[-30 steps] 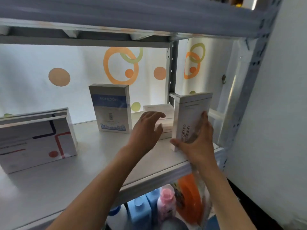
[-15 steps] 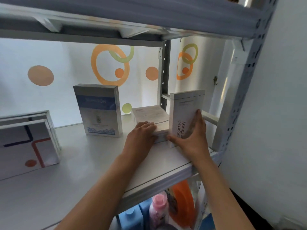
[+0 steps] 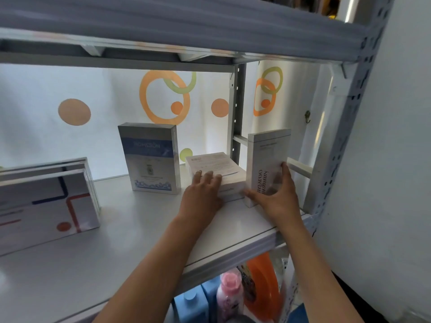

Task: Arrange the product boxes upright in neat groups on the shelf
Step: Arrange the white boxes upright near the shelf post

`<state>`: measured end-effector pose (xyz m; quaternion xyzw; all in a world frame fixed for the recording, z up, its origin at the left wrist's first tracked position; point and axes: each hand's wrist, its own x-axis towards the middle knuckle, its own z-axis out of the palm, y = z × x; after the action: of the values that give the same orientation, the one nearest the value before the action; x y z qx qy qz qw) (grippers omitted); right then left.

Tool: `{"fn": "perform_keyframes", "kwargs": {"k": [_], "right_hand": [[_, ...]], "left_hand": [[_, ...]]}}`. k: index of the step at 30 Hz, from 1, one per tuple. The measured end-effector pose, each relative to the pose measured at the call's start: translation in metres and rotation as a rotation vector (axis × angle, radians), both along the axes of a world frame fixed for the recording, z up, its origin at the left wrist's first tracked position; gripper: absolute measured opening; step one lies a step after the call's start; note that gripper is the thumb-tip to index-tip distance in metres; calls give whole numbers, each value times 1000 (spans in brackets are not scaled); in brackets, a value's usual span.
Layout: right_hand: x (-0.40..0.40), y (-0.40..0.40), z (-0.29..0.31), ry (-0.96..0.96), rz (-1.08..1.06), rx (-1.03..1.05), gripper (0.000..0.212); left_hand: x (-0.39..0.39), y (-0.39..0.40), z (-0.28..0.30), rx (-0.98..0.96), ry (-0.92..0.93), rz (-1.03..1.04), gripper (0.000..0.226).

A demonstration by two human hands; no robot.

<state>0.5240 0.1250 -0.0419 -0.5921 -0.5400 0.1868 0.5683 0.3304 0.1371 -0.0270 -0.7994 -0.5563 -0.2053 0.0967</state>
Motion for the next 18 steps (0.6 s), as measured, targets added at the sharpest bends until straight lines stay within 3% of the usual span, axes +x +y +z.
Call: {"fn": "perform_keyframes", "kwargs": {"k": [7,18], "right_hand": [[3,-2,2,42,24,-4,123],[2,-1,2,19,19,-64,120]], "left_hand": [[-6,-11,1,130,93,22,37],[-28,-87,9,250,-68,-89,43]]}}
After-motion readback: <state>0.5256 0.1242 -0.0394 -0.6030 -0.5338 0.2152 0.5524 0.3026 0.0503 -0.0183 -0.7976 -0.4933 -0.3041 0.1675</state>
